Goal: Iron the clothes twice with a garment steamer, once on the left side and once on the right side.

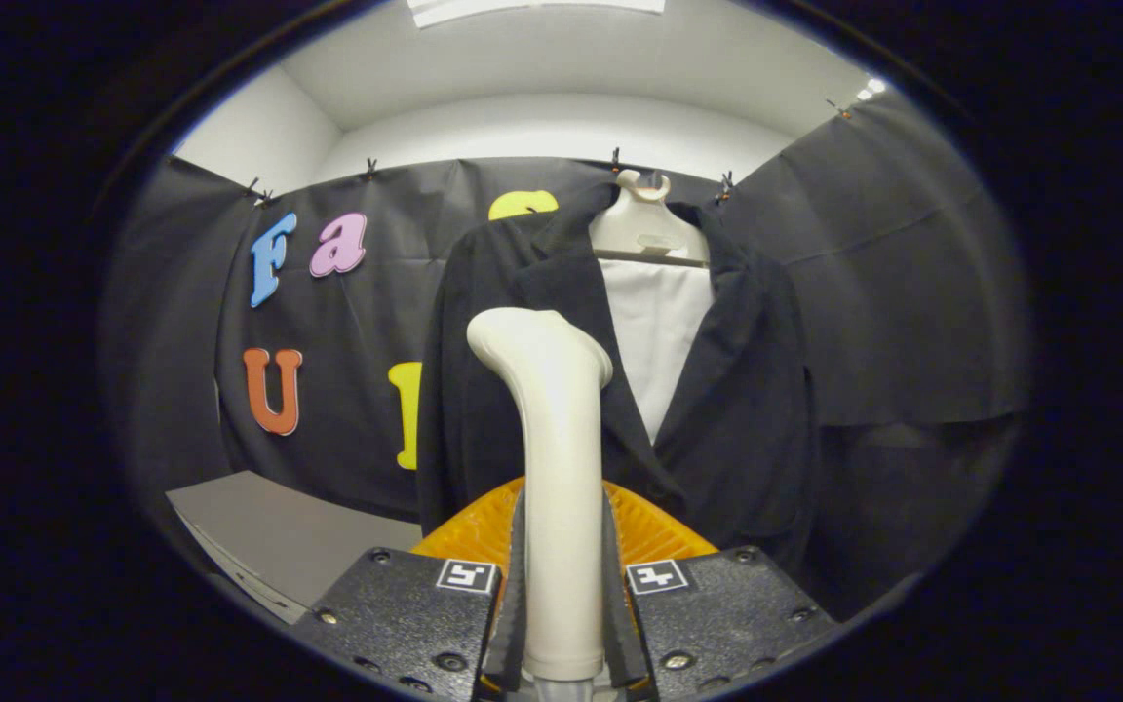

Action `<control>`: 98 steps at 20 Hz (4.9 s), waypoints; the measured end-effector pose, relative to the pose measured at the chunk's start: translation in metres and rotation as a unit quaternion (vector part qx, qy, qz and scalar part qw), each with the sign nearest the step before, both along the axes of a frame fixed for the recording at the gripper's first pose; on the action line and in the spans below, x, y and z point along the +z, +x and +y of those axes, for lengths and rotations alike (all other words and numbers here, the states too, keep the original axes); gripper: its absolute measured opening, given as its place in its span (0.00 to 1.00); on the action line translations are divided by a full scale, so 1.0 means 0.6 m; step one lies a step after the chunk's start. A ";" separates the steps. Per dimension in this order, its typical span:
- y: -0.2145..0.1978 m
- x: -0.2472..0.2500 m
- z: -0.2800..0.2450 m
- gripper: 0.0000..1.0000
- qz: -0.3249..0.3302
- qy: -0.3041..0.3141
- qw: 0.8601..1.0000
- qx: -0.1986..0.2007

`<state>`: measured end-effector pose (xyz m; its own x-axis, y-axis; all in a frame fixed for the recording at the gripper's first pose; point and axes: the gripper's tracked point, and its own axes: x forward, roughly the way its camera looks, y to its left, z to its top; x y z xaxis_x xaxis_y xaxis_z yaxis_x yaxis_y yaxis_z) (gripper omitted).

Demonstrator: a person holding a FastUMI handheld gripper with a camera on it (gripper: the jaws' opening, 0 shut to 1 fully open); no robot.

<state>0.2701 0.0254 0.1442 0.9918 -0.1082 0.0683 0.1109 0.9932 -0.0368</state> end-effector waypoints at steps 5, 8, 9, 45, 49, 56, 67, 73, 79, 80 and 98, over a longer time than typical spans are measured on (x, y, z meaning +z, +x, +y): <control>-0.008 -0.058 -0.008 0.36 0.024 0.004 1.000 -0.020; -0.012 -0.089 -0.007 0.35 0.039 -0.002 0.999 -0.026; -0.013 -0.101 -0.006 0.35 0.046 -0.002 0.999 -0.027; -0.085 -0.553 -0.048 0.36 0.315 0.003 0.943 -0.112; -0.093 -0.515 -0.048 0.35 0.289 0.020 0.950 -0.119; -0.192 -0.280 -0.117 0.35 0.152 0.071 0.972 -0.162; -0.219 0.070 -0.262 0.35 -0.057 0.063 0.981 -0.175; -0.133 0.188 -0.326 0.35 -0.112 0.033 0.982 -0.148; -0.037 0.245 -0.370 0.35 -0.107 0.013 0.987 -0.117; -0.025 0.253 -0.377 0.35 -0.109 0.007 0.987 -0.119; -0.009 0.136 -0.353 0.36 -0.044 -0.026 0.988 -0.144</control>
